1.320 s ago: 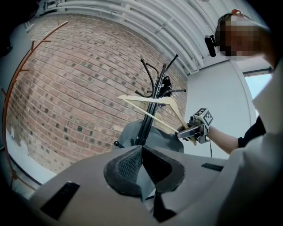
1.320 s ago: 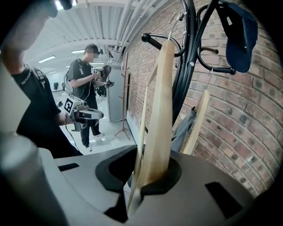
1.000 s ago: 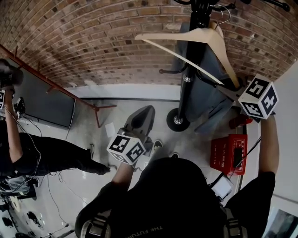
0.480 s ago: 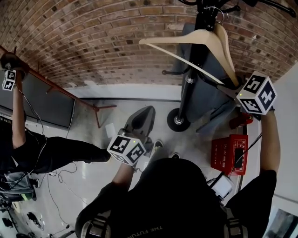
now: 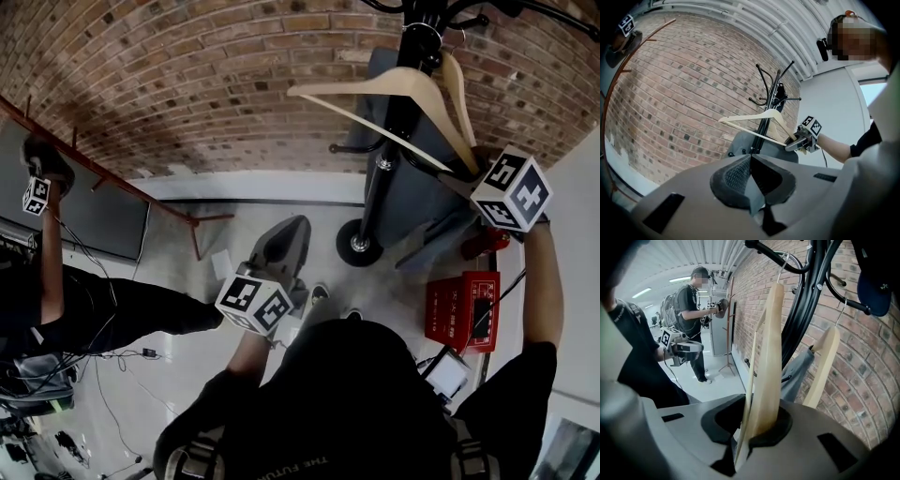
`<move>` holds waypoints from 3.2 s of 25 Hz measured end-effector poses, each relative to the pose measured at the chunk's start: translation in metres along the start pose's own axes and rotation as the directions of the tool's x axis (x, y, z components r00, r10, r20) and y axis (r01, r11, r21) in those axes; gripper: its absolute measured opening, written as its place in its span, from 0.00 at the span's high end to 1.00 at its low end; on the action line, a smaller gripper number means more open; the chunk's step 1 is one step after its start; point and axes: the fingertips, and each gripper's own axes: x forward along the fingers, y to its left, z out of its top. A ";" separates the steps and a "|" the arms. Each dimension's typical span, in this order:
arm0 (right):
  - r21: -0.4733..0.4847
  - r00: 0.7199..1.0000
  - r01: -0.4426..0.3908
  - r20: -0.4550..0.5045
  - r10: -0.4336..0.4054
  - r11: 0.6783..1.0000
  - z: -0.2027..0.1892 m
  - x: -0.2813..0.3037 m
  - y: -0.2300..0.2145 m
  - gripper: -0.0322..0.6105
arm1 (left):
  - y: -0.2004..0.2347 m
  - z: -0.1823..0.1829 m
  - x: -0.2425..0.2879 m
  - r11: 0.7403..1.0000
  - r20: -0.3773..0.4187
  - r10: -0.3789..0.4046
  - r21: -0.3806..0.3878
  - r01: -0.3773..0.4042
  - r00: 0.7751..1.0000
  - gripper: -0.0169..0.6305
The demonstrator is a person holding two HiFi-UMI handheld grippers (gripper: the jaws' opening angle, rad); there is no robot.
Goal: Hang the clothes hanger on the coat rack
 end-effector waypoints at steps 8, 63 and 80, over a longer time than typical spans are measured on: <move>0.005 1.000 -0.003 -0.029 0.003 1.000 -0.004 0.006 0.004 0.87 | 0.005 -0.001 -0.003 1.000 0.000 -0.006 -0.008 0.006 1.000 0.95; 0.020 0.961 0.205 0.183 -0.205 0.979 0.011 -0.008 -0.026 0.77 | -0.013 0.007 -0.014 1.000 0.014 0.021 0.014 -0.022 1.000 0.95; 0.083 0.820 0.412 0.400 -0.409 0.908 0.020 -0.083 -0.015 0.76 | -0.023 0.004 -0.004 1.000 -0.001 0.010 0.019 -0.010 1.000 0.95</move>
